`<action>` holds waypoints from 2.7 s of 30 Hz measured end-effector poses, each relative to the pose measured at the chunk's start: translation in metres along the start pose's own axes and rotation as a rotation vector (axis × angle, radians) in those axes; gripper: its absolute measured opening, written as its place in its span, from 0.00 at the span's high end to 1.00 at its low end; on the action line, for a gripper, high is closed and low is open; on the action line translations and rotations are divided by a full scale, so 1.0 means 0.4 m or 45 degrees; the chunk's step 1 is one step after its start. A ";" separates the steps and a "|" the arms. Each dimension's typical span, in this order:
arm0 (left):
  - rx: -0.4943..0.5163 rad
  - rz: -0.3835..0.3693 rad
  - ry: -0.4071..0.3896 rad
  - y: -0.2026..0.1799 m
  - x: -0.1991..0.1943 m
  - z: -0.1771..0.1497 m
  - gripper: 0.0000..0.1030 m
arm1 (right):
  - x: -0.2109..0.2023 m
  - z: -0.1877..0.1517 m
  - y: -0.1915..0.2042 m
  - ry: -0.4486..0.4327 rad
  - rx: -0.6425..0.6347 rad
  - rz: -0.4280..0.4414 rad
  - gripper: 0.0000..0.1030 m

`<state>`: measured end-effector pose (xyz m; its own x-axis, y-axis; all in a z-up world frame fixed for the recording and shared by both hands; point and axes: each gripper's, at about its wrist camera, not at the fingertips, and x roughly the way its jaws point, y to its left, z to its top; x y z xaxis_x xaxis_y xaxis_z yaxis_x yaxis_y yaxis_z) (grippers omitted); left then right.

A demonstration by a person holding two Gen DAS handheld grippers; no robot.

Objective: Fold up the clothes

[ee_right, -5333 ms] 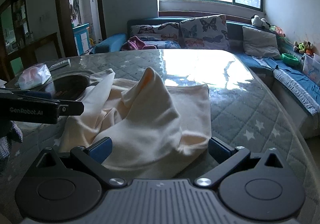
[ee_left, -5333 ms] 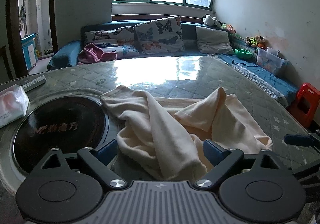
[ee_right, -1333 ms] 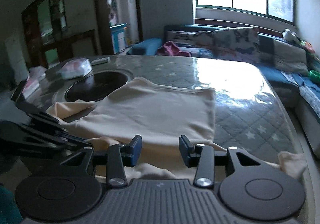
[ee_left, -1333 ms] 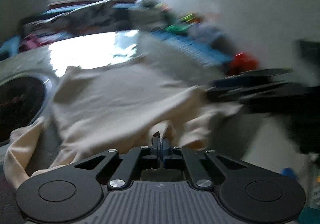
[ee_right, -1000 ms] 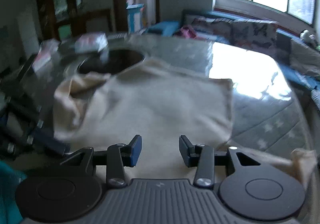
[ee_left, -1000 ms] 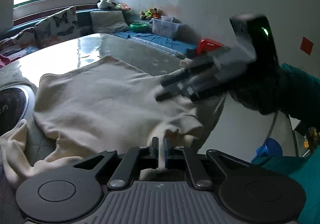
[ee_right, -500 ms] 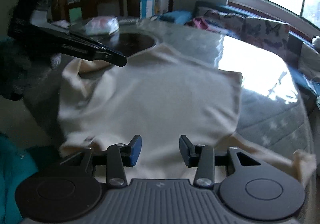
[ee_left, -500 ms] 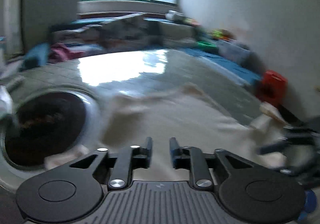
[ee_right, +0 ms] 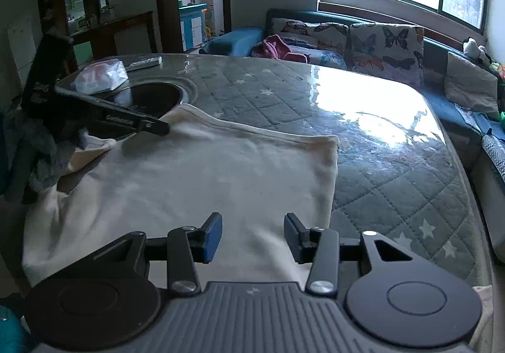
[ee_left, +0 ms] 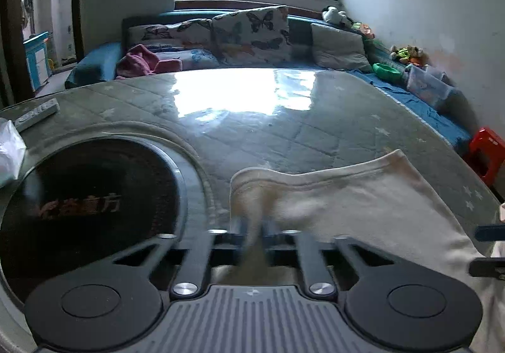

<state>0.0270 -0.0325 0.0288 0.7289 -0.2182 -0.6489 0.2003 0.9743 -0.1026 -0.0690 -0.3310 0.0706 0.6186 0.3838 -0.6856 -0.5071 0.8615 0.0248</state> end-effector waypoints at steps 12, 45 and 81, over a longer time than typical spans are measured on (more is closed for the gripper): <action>0.261 -0.296 -0.092 -0.141 -0.154 -0.069 0.79 | 0.050 -0.013 -0.033 0.037 0.040 0.000 0.54; -0.073 0.134 0.007 0.095 0.012 0.041 0.93 | 0.279 0.155 -0.228 0.004 0.270 -0.114 0.95; -0.013 0.110 0.030 0.143 -0.231 -0.136 0.96 | 0.072 -0.013 0.137 0.044 -0.097 0.126 0.53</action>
<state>-0.0644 0.0462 0.0419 0.7276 -0.1322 -0.6731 0.1307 0.9900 -0.0532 -0.0820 -0.2743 0.0483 0.5428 0.4530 -0.7072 -0.6097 0.7917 0.0392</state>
